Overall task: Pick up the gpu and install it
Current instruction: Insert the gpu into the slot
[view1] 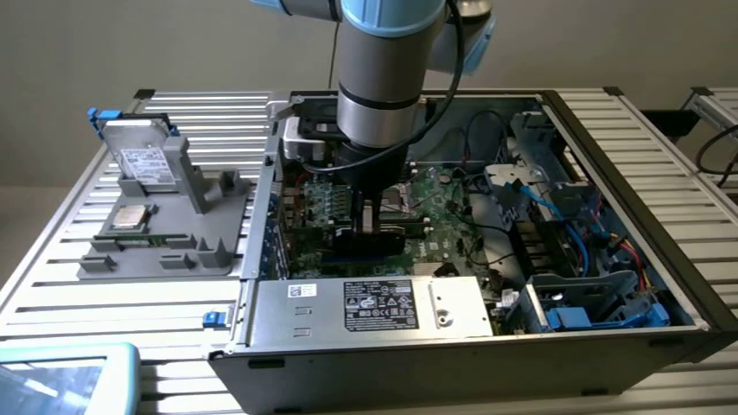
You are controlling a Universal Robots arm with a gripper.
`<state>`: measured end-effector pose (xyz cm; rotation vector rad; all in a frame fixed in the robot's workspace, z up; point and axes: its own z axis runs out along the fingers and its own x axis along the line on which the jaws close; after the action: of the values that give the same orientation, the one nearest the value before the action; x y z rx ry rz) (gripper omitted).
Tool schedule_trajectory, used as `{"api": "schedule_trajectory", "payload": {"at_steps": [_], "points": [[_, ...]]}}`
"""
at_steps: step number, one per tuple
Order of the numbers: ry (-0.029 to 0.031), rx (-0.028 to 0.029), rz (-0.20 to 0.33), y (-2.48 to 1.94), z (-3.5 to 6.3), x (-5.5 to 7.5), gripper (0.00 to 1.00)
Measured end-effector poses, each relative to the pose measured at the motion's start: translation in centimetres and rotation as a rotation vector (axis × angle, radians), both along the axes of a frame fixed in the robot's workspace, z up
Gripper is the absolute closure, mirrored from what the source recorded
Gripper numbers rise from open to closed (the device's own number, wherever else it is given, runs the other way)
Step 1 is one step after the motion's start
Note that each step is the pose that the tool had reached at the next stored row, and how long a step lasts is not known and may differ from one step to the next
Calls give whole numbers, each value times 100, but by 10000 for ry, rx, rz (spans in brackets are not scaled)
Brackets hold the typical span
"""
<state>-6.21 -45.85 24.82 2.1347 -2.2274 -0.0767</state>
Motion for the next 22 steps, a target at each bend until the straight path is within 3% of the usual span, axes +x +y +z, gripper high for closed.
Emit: {"api": "schedule_trajectory", "payload": {"at_steps": [12,16,22], "points": [[2,0,-38,-1,-2,4,73],[140,2,-37,-6,-3,7,73],[189,3,-41,-10,3,17,73]]}}
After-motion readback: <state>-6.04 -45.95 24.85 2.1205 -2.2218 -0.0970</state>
